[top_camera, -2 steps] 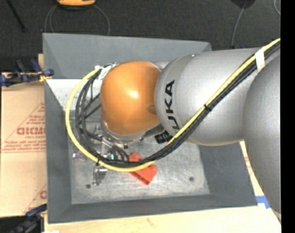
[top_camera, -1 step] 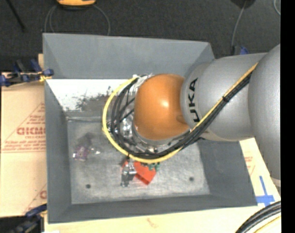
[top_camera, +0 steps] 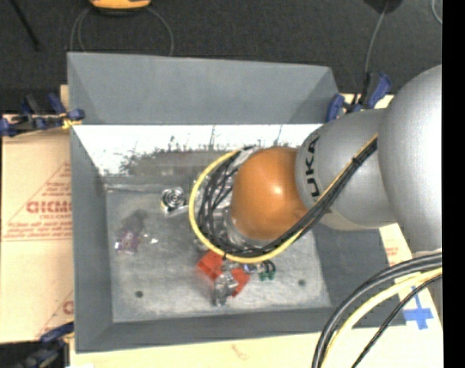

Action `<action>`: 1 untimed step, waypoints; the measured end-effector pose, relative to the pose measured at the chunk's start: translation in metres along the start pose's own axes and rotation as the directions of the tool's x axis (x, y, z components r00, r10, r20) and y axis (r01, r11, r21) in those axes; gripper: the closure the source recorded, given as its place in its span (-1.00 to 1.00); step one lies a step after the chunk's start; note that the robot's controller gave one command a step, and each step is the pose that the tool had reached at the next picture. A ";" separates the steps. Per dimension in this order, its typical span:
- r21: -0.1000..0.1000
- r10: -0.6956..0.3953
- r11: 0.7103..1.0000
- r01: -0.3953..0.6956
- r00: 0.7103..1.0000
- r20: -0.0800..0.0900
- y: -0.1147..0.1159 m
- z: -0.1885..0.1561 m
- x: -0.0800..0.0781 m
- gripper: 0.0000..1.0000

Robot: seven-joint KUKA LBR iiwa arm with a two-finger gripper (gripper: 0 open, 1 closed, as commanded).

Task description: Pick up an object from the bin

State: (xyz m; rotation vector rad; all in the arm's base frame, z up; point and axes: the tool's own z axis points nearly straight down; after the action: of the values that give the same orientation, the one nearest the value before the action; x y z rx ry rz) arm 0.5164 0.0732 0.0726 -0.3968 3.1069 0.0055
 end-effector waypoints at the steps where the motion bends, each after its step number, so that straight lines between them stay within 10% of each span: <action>1: 0.003 -0.089 0.996 0.089 0.996 0.002 -0.057 -0.002 -0.002 -1.00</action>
Offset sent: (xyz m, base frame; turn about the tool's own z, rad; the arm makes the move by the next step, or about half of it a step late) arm 0.0130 -0.0530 -0.0008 -0.0915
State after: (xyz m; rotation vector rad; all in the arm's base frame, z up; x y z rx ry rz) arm 0.5330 0.0185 0.0748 -0.5337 3.0832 0.0003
